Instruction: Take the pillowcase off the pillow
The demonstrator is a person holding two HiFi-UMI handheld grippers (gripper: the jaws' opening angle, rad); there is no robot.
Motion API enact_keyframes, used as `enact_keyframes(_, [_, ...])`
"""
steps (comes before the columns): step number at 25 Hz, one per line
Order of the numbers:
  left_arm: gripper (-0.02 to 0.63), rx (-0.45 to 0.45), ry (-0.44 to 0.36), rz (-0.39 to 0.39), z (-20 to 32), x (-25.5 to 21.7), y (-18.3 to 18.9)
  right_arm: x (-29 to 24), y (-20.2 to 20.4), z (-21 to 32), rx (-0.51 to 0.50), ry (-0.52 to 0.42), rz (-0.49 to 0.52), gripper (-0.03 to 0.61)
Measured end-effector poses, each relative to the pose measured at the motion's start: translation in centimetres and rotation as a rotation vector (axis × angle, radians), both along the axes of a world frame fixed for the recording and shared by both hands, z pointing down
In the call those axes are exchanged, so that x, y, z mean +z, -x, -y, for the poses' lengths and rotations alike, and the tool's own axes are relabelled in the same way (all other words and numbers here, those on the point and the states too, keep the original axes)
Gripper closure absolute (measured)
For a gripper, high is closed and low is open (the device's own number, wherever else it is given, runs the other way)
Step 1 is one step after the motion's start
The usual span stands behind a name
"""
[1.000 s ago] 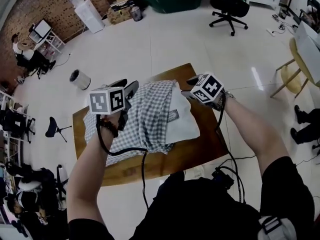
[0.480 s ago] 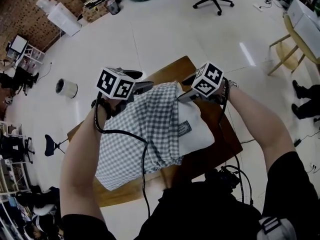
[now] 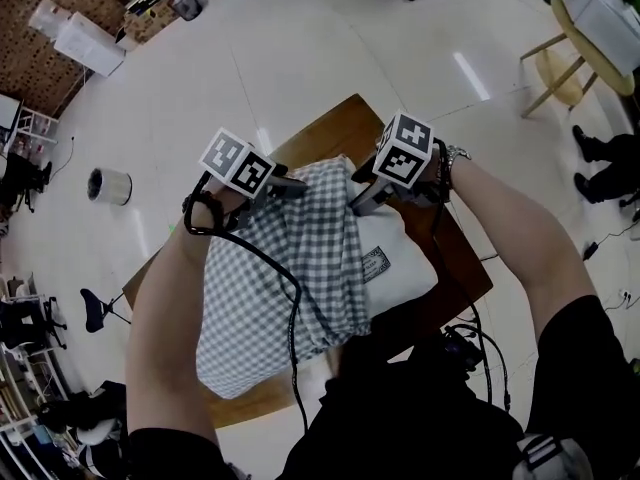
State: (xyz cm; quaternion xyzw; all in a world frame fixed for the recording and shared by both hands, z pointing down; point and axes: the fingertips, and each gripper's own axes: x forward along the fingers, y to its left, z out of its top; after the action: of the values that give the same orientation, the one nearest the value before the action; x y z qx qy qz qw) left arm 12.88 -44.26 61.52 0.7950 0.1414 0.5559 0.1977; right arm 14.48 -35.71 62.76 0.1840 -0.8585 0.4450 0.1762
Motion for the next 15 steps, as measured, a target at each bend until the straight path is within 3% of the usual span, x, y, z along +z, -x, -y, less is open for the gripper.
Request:
enact_keyframes(1, [0.396, -0.021, 0.025, 0.013, 0.2, 0.4, 0.2, 0.2, 0.3, -0.1, -0.007, 0.011, 0.009, 0.282])
enact_keyframes(3, [0.503, -0.068, 0.054, 0.028, 0.6, 0.4, 0.6, -0.4, 0.7, -0.1, -0.013, 0.000, 0.008, 0.436])
enact_keyframes(5, [0.557, -0.103, 0.060, 0.028, 1.0, -0.3, 1.1, -1.7, 1.3, -0.4, -0.017, -0.053, -0.032, 0.521])
enact_keyframes(10, [0.588, -0.172, 0.047, 0.020, 0.7, -2.5, 2.4, -5.3, 2.4, -2.7, -0.034, -0.226, -0.182, 0.558])
enact_keyframes(15, [0.604, -0.232, -0.048, 0.063, 2.1, -3.2, 5.2, -8.0, 3.8, -4.6, -0.039, -0.336, -0.282, 0.561])
